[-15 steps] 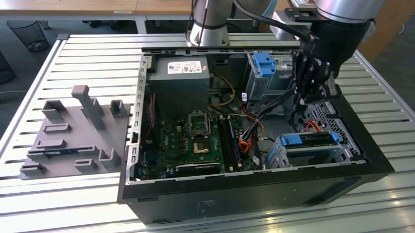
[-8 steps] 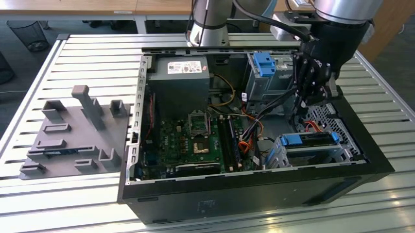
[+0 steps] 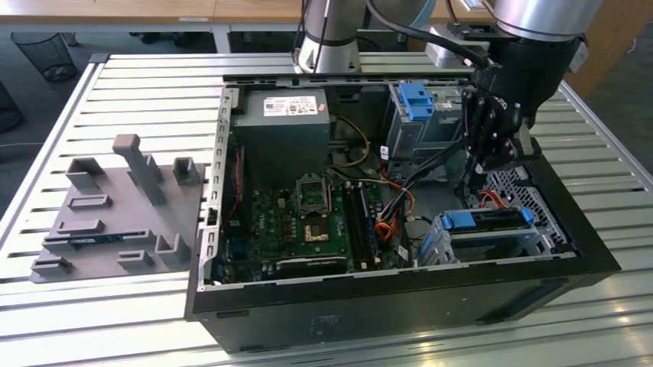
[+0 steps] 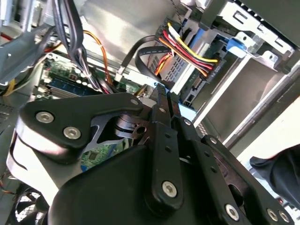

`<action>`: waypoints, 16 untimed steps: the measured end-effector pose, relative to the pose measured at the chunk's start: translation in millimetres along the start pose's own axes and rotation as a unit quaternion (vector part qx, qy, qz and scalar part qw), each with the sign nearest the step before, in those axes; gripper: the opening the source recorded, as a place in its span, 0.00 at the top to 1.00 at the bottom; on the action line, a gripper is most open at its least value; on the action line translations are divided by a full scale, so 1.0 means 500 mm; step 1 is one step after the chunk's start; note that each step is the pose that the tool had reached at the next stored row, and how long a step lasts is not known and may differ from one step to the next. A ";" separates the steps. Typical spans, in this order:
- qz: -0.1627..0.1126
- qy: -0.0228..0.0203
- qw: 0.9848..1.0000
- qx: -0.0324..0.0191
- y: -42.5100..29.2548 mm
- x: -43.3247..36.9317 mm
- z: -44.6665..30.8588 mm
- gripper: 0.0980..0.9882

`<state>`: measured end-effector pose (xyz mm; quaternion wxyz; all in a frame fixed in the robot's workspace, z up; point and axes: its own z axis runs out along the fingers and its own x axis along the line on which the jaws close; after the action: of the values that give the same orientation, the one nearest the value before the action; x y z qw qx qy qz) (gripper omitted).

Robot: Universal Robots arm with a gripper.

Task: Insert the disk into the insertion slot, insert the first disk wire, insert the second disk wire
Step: 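Insert the second disk wire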

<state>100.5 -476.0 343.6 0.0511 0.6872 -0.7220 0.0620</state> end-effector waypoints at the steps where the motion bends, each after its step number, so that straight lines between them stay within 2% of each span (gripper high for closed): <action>1: 0.000 0.004 1.000 0.000 0.000 0.000 0.001 0.92; 3: 0.000 0.012 1.000 0.001 0.000 -0.001 0.003 0.92; 6: 0.000 0.019 1.000 0.001 -0.001 -0.002 0.005 0.90; 7: 0.000 0.021 1.000 0.001 -0.001 -0.002 0.005 0.83; 14: 0.000 0.035 0.999 0.002 -0.003 -0.004 0.011 0.83; 16: 0.000 0.037 0.999 0.002 -0.003 -0.005 0.012 0.83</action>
<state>102.4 -474.4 337.1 0.0768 0.6845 -0.7195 0.0889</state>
